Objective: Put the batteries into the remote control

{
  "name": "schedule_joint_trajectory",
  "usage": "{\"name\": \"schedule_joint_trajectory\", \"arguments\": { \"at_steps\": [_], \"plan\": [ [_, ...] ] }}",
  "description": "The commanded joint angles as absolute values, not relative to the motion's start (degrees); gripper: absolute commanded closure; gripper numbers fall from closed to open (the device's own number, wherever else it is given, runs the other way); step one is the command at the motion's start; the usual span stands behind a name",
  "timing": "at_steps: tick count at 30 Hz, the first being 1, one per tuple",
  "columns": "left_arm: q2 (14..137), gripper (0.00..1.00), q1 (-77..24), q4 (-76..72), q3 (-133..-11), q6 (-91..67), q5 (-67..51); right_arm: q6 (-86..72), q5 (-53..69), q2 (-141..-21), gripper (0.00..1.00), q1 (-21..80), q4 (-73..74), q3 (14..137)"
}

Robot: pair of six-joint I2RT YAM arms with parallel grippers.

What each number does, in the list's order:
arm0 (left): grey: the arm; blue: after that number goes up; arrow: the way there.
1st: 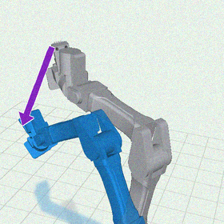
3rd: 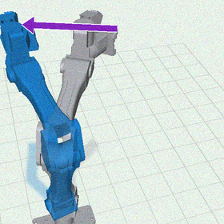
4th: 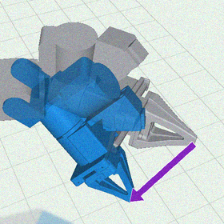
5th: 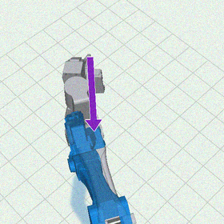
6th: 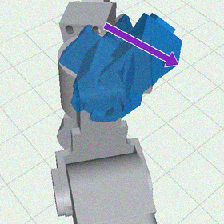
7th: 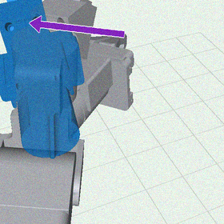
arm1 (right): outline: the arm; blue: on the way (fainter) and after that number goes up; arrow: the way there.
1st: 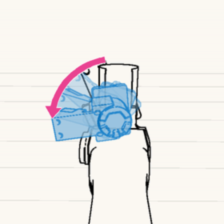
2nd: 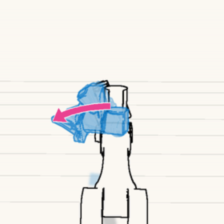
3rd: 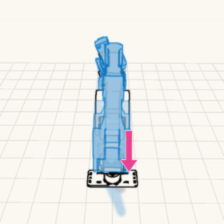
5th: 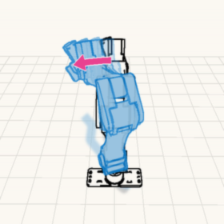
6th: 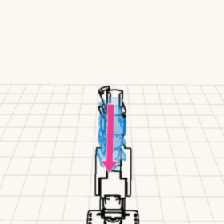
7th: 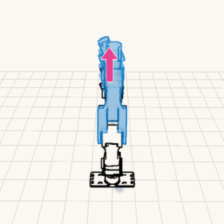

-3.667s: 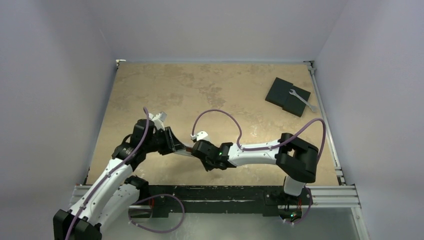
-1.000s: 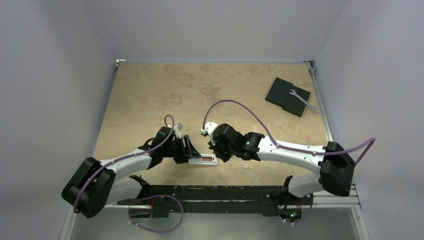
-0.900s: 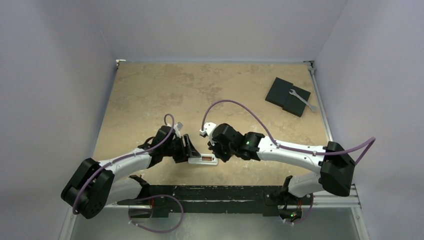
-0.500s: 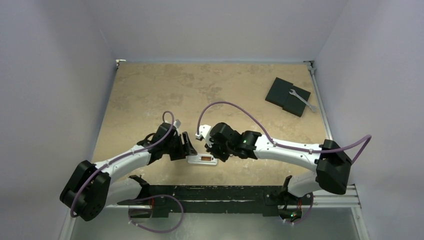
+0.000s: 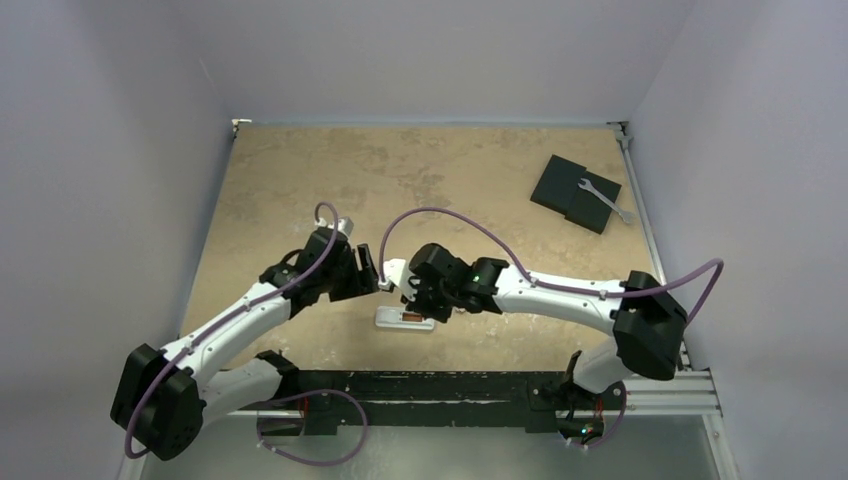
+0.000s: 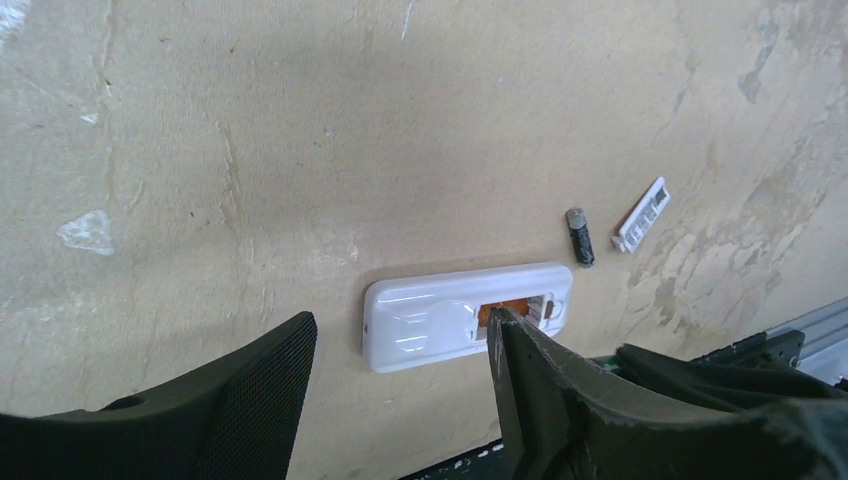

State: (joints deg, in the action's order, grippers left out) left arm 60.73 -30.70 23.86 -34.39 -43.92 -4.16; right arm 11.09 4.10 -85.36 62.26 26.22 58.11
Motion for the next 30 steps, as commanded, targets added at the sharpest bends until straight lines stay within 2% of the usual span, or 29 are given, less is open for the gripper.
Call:
{"name": "schedule_joint_trajectory", "arguments": {
  "at_steps": [1, 7, 15, 30],
  "plan": [
    [58.4, 0.37, -29.4, 29.3, -40.1, -40.8, -2.1, 14.4, 6.6, -86.6, 1.00, 62.6, 27.1, 61.6],
    [57.3, 0.37, -27.3, 34.4, -45.5, -37.3, -0.2, 15.8, 7.3, -89.1, 0.97, 62.6, 27.9, 62.8],
    [55.7, 0.42, -27.2, 38.8, -50.9, -33.2, 8.6, 18.5, 9.3, -91.8, 0.96, 62.6, 27.2, 63.3],
    [49.8, 0.42, -27.2, 38.0, -49.5, -31.6, 14.5, 19.6, 7.8, -96.0, 0.90, 62.6, 28.6, 65.7]
  ]
}}
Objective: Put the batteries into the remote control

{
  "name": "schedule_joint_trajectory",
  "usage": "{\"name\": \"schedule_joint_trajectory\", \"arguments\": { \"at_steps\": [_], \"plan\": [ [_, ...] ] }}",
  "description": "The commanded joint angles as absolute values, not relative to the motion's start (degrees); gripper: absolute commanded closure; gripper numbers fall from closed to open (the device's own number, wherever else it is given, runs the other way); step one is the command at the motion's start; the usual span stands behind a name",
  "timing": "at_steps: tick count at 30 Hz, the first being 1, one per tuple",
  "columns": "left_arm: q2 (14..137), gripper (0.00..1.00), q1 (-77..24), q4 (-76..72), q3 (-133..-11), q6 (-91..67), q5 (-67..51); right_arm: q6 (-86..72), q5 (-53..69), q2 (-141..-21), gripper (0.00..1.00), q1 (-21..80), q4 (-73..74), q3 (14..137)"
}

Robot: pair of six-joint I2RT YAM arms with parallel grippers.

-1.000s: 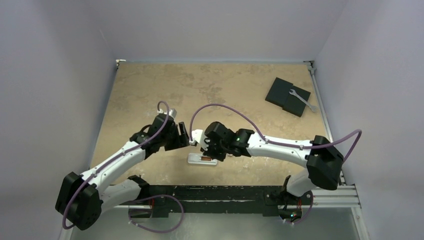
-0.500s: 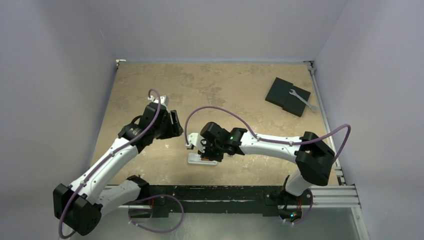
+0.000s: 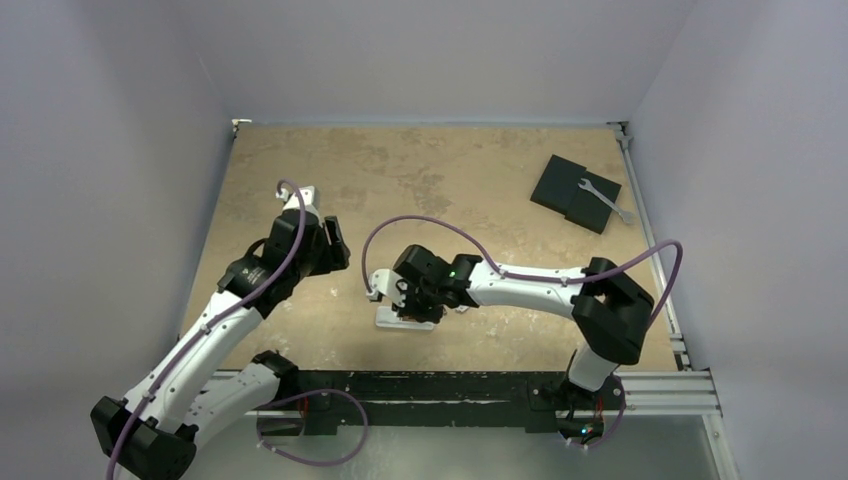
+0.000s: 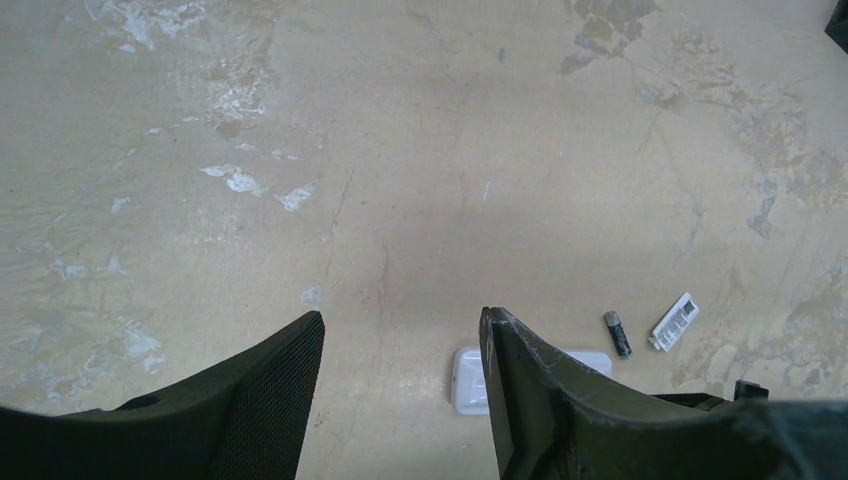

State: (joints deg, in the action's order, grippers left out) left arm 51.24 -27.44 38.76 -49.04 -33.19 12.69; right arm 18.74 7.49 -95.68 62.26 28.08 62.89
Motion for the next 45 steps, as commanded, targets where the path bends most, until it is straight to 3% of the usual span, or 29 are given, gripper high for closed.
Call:
{"name": "schedule_joint_trajectory", "arguments": {
  "at_steps": [1, 24, 45],
  "plan": [
    [49.8, 0.42, -27.2, 37.9, -49.4, -31.6, 14.3, 19.6, 7.7, -96.1, 0.89, 62.6, 28.6, 65.8],
    [48.7, 0.41, -27.2, 37.6, -49.0, -31.6, 13.9, 19.0, 7.3, -98.9, 0.78, 62.6, 29.0, 67.8],
    [48.7, 0.41, -27.2, 37.4, -48.9, -31.5, 14.0, 18.8, 9.0, -99.9, 0.74, 62.8, 29.1, 67.9]
  ]
}}
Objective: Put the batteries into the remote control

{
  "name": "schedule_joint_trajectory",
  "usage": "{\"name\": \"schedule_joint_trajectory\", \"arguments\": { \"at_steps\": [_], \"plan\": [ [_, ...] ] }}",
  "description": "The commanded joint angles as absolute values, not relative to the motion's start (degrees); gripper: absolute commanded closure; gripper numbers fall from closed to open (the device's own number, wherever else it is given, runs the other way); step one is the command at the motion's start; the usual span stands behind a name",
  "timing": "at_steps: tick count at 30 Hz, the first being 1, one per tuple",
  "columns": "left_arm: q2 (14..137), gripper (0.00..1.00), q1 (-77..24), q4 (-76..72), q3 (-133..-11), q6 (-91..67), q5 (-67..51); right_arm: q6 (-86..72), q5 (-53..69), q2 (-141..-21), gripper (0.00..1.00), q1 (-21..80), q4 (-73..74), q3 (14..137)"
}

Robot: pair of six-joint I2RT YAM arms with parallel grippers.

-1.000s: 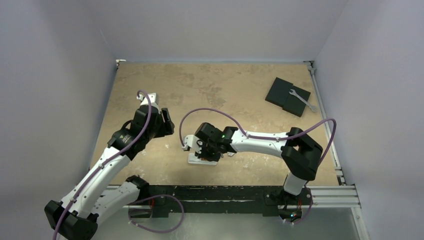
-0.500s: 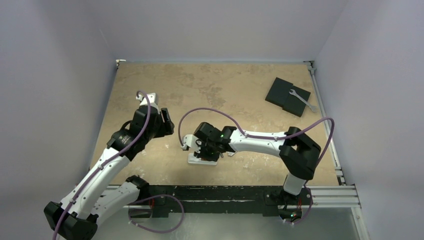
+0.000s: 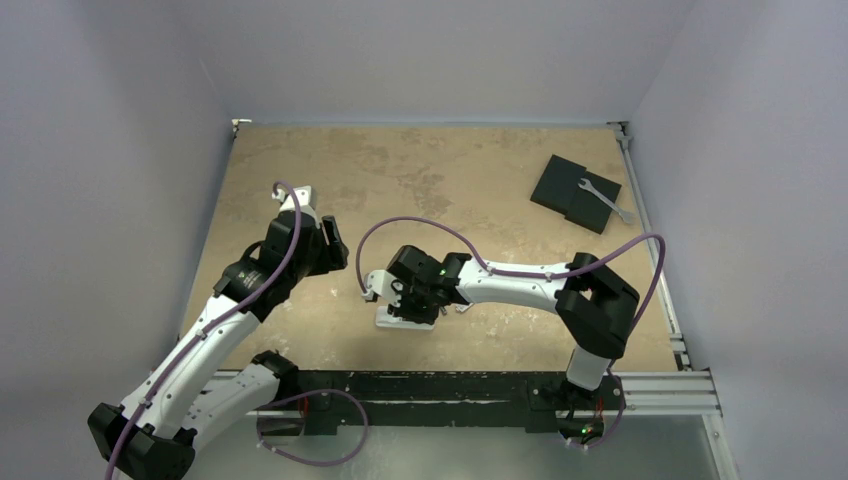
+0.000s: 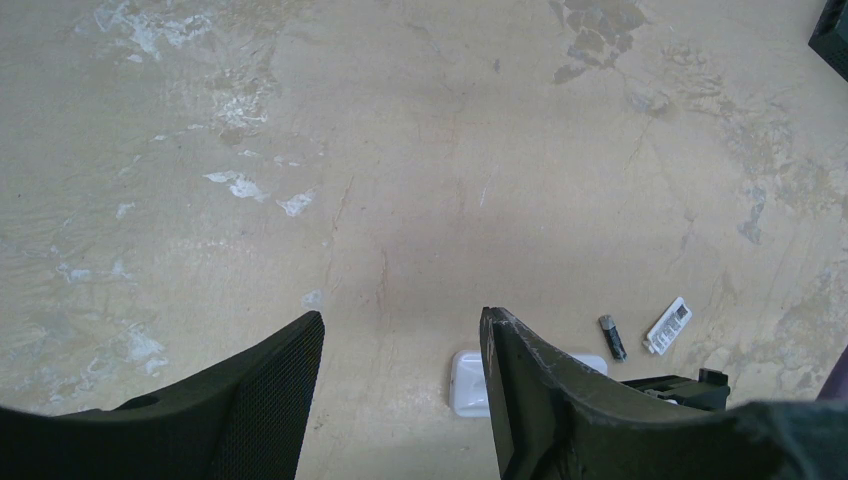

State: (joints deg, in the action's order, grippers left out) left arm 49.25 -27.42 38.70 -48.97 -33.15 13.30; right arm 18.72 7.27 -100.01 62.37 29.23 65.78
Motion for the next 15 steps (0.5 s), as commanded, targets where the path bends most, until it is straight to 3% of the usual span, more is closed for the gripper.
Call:
{"name": "schedule_joint_trajectory", "arguments": {
  "at_steps": [1, 15],
  "plan": [
    [48.7, 0.41, -27.2, 37.4, -48.9, -31.5, 14.0, 18.7, 9.1, -99.9, 0.74, 62.8, 29.1, 68.0],
    [49.1, 0.41, -27.2, 37.1, -48.7, -31.5, 13.8, 20.1, 10.0, -99.8, 0.73, 62.9, 28.8, 68.0]
  ]
}}
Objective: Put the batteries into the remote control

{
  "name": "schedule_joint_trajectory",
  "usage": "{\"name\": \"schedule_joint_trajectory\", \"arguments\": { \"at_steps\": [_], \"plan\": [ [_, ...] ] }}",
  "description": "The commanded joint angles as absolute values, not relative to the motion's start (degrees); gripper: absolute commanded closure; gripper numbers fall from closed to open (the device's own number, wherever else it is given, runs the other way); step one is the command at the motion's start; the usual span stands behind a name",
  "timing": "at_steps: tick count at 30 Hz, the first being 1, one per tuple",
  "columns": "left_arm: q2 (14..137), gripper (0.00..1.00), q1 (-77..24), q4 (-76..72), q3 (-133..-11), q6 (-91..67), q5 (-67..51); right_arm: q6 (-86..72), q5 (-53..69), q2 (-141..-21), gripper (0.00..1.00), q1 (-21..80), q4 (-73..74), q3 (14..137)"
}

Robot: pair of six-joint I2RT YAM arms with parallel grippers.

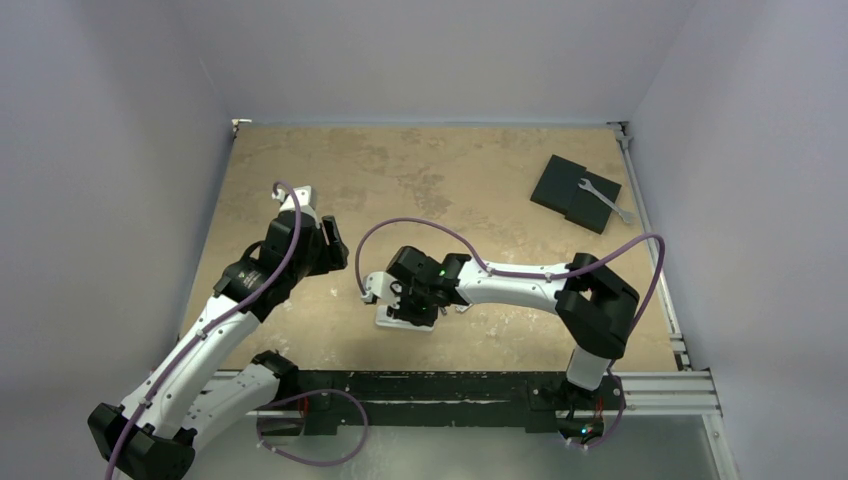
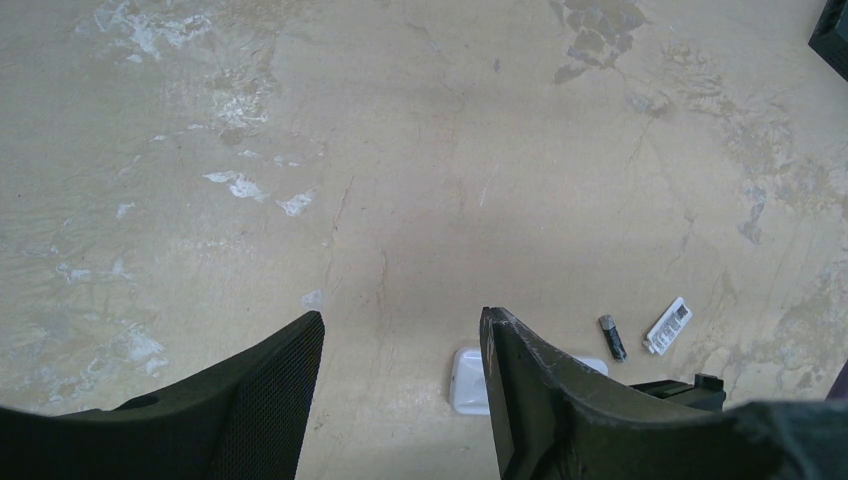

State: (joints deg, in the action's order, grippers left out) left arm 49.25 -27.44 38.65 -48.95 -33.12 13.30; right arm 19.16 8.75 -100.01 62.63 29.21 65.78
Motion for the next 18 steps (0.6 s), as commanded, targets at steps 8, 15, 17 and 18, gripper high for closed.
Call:
{"name": "schedule_joint_trajectory", "arguments": {
  "at_steps": [8, 15, 17, 18],
  "plan": [
    [49.5, 0.41, -27.2, 37.0, -48.6, -31.4, 13.5, 19.7, 7.6, -98.4, 0.70, 62.9, 28.2, 68.5],
    [50.1, 0.41, -27.2, 37.0, -48.6, -31.4, 12.3, 15.8, 6.0, -94.9, 0.70, 62.9, 26.9, 67.4],
    [50.3, 0.41, -27.2, 36.9, -48.6, -31.6, 11.9, 13.5, 4.5, -93.7, 0.70, 62.9, 26.5, 66.8],
    [50.5, 0.41, -27.2, 37.0, -48.6, -31.7, 11.6, 12.1, 3.6, -93.1, 0.70, 62.9, 26.5, 66.6]
  ]
}}
